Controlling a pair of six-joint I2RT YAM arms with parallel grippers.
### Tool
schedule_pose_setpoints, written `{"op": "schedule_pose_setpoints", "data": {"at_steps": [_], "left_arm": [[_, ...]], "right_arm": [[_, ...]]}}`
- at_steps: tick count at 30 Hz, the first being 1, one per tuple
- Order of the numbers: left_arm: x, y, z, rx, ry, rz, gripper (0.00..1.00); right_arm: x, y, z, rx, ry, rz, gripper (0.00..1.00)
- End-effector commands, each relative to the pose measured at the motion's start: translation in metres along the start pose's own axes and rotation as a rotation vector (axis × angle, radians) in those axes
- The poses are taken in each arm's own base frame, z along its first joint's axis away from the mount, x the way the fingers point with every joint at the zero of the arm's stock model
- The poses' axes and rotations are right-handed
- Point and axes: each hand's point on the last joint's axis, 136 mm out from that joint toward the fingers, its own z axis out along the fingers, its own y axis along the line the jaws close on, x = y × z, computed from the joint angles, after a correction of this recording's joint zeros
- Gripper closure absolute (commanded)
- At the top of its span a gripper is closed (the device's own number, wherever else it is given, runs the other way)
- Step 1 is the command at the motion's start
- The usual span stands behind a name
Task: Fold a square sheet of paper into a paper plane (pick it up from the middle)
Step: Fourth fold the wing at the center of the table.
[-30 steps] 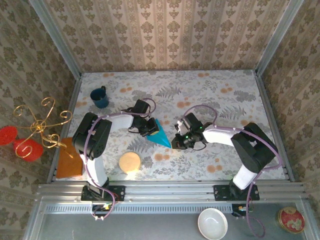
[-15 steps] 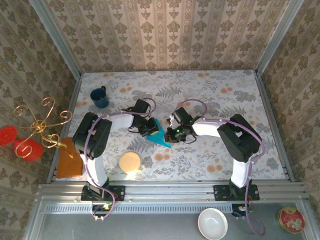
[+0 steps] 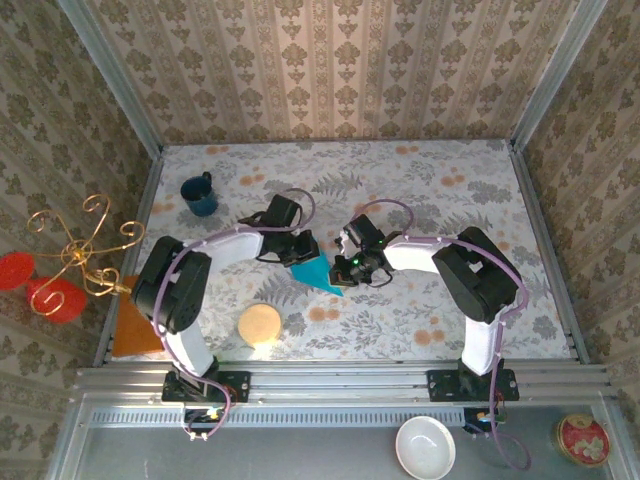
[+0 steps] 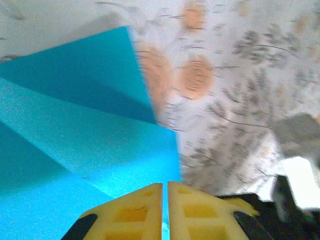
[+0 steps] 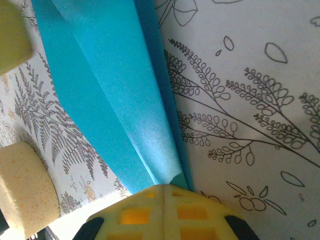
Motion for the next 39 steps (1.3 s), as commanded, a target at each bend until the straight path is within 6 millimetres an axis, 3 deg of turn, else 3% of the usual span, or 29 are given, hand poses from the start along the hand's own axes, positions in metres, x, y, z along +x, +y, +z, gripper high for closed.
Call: {"op": "schedule_pose_setpoints", "data": {"at_steps": [1, 12, 21, 28, 35, 39], "left_arm": [[0.011, -0.005, 0.001, 0.021, -0.001, 0.056, 0.89], [0.031, -0.004, 0.025, 0.07, 0.083, 0.035, 0.9], [0.036, 0.021, 0.039, 0.012, 0.102, -0.01, 0.91], [0.019, 0.05, 0.033, -0.029, 0.055, -0.053, 0.91], [-0.017, 0.079, 0.021, -0.054, -0.001, -0.066, 0.91], [-0.036, 0.098, 0.014, -0.078, -0.033, -0.073, 0.91]], "right_arm": [[0.026, -0.038, 0.011, 0.135, 0.093, 0.09, 1.0], [0.029, -0.041, 0.013, 0.141, 0.105, 0.105, 1.0], [0.036, -0.047, 0.014, 0.16, 0.124, 0.115, 1.0], [0.052, -0.069, 0.012, 0.256, 0.172, 0.137, 1.0], [0.07, -0.093, 0.01, 0.355, 0.211, 0.169, 1.0], [0.071, -0.095, 0.01, 0.359, 0.206, 0.183, 1.0]]}}
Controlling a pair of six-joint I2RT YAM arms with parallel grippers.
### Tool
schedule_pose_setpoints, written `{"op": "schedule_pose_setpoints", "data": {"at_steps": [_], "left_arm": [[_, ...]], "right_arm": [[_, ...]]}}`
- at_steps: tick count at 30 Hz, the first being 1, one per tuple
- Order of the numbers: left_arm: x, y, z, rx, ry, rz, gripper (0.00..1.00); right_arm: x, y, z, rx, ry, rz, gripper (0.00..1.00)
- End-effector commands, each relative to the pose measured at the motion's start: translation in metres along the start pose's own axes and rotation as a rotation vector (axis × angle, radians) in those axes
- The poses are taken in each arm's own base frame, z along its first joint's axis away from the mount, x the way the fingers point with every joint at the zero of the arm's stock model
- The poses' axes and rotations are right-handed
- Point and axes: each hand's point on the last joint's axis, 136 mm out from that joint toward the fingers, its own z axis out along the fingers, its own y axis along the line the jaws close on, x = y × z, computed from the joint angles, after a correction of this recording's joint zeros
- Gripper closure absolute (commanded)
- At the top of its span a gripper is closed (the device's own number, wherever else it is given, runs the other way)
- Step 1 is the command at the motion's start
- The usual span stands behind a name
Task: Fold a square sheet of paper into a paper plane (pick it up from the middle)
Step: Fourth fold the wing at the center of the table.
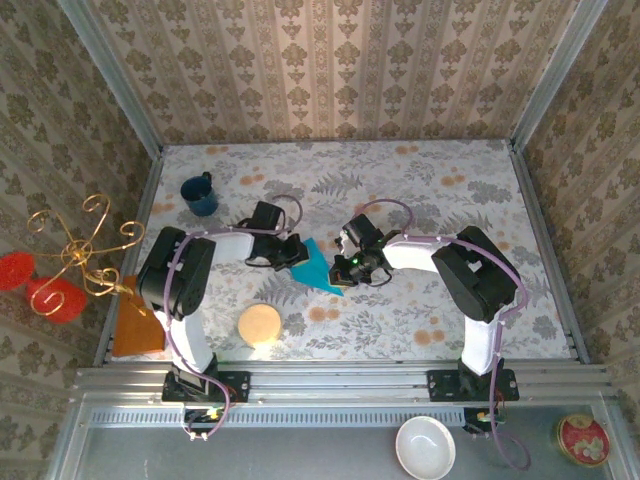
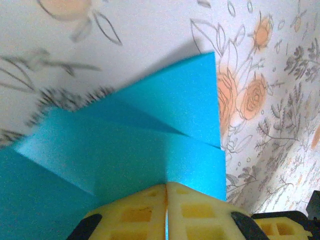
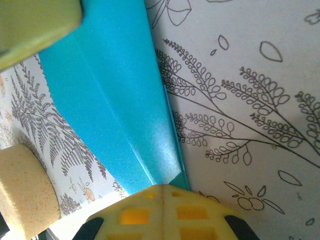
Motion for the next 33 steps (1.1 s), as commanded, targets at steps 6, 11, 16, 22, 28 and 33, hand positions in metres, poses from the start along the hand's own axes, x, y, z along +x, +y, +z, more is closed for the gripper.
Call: {"op": "schedule_pose_setpoints", "data": {"at_steps": [6, 11, 16, 22, 28, 33], "left_arm": [[-0.043, 0.067, -0.015, -0.183, -0.096, -0.009, 0.91], [-0.056, 0.079, -0.023, -0.211, -0.11, 0.004, 0.91], [-0.069, 0.075, -0.028, -0.23, -0.119, 0.051, 0.91], [-0.087, 0.059, -0.046, -0.251, -0.183, 0.117, 0.91], [-0.088, 0.028, -0.053, -0.226, -0.208, 0.187, 0.91], [-0.07, -0.011, -0.053, -0.17, -0.232, 0.232, 0.91]], "right_arm": [[0.062, -0.088, 0.012, 0.318, 0.171, 0.165, 1.0], [0.061, -0.086, 0.013, 0.304, 0.163, 0.17, 1.0], [0.058, -0.082, 0.013, 0.287, 0.155, 0.173, 1.0], [0.054, -0.078, 0.013, 0.269, 0.143, 0.174, 1.0], [0.051, -0.075, 0.012, 0.256, 0.135, 0.174, 1.0], [0.048, -0.071, 0.011, 0.235, 0.126, 0.175, 1.0]]}}
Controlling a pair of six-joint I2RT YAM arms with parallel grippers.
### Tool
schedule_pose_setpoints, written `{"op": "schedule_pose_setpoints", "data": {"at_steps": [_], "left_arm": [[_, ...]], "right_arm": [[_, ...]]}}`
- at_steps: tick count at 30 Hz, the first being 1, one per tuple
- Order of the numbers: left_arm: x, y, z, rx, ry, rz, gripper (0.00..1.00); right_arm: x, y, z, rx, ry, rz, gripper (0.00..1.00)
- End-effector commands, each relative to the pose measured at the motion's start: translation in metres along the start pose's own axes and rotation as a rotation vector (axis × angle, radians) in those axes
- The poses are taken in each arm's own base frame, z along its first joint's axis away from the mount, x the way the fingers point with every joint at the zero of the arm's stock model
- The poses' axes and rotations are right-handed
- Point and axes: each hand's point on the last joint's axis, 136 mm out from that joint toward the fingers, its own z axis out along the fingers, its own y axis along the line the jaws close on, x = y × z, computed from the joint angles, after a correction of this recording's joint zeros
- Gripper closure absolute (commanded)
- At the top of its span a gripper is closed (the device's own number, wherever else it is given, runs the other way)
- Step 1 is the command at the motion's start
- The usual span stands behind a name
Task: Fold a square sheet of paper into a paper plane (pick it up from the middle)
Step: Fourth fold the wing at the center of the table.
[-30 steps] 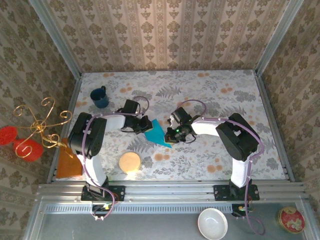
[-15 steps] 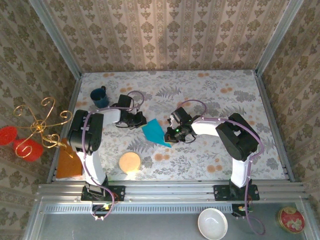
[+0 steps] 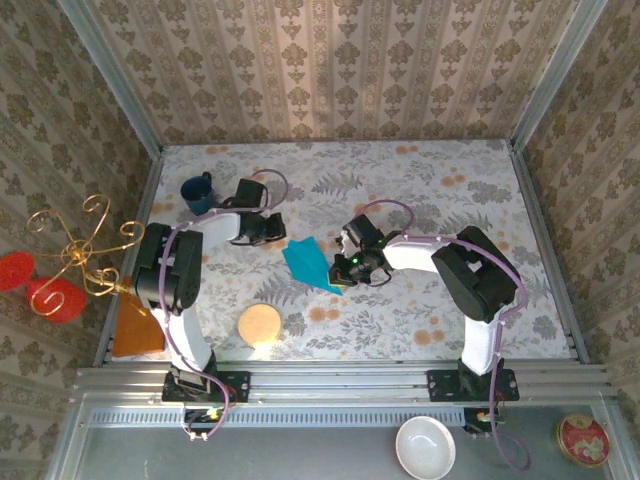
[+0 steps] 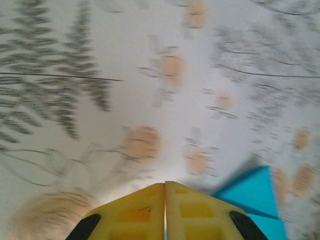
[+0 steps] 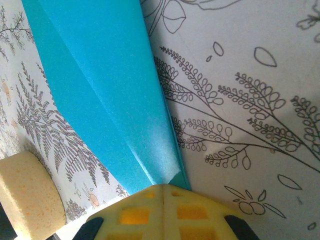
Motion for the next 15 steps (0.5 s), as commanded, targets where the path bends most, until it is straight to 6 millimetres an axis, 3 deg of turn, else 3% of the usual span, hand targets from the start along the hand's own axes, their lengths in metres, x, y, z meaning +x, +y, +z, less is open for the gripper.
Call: {"op": "schedule_pose_setpoints", "data": {"at_steps": [1, 5, 10, 15], "left_arm": [[0.0, -0.031, -0.018, 0.038, -0.063, 0.04, 0.91], [0.019, -0.053, -0.015, 0.125, -0.044, 0.002, 0.91], [0.059, -0.081, 0.005, 0.193, 0.074, 0.019, 0.91], [0.076, -0.075, 0.019, 0.137, 0.139, 0.018, 0.91]], "right_arm": [[0.05, -0.073, 0.01, 0.247, 0.138, 0.137, 1.0], [0.048, -0.071, 0.011, 0.227, 0.136, 0.142, 1.0], [0.042, -0.061, 0.01, 0.178, 0.121, 0.133, 1.0], [0.034, -0.045, 0.007, 0.104, 0.101, 0.11, 0.99]]}}
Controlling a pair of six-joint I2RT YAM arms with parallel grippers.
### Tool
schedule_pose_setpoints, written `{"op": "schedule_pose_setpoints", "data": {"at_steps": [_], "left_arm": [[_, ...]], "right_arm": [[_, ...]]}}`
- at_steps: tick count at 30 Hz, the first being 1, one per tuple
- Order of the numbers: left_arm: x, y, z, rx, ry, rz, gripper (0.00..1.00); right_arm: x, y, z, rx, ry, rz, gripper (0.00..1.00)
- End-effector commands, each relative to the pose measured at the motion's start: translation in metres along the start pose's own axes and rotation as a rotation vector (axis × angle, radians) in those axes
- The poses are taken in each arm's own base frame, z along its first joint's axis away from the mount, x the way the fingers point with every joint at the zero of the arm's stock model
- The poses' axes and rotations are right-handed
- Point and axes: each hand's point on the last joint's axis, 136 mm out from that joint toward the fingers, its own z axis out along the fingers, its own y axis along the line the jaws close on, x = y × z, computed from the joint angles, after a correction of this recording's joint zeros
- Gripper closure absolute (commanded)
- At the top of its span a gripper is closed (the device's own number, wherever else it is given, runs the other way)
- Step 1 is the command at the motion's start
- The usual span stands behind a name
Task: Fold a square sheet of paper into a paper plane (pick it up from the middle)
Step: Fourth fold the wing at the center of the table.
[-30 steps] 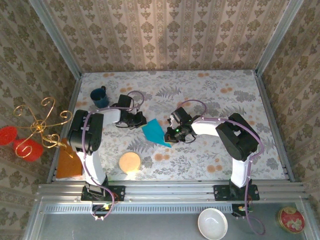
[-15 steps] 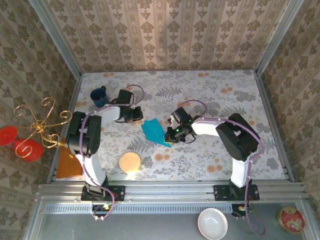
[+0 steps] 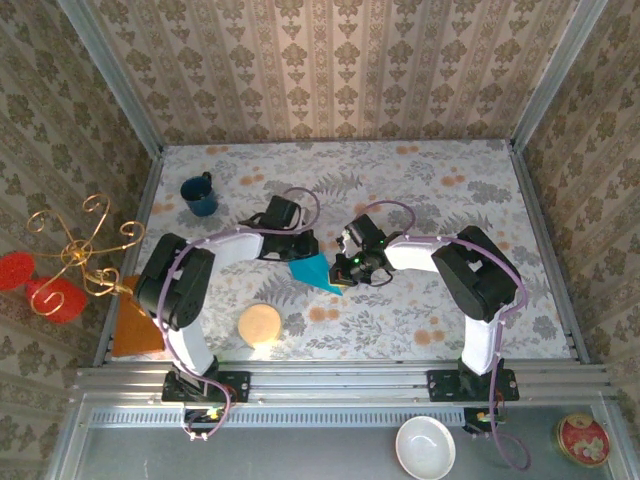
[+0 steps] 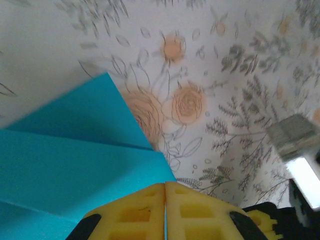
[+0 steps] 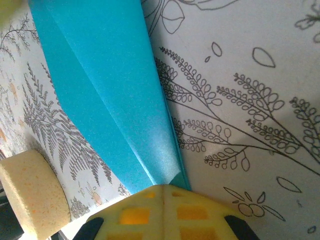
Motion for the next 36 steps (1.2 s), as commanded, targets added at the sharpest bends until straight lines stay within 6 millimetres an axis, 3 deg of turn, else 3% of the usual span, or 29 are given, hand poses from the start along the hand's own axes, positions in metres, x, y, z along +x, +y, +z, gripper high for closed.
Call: {"op": "schedule_pose_setpoints", "data": {"at_steps": [1, 11, 15, 25, 36], "left_arm": [[0.008, 0.01, 0.008, -0.031, 0.05, -0.051, 0.91], [0.031, 0.048, 0.023, -0.169, 0.111, -0.087, 0.92], [0.037, 0.054, 0.028, -0.181, 0.127, -0.09, 0.93], [0.048, 0.073, 0.028, -0.274, 0.16, -0.116, 0.93], [0.061, 0.103, 0.022, -0.458, 0.243, -0.168, 0.93]], "right_arm": [[0.032, -0.041, 0.005, 0.122, 0.088, 0.096, 0.99], [-0.02, 0.017, -0.034, -0.093, -0.138, 0.011, 0.9], [-0.022, 0.03, -0.027, -0.11, -0.106, -0.035, 0.89], [-0.015, 0.015, 0.003, -0.004, -0.007, -0.042, 0.97], [0.022, -0.028, 0.004, 0.102, 0.076, -0.008, 0.99]]}}
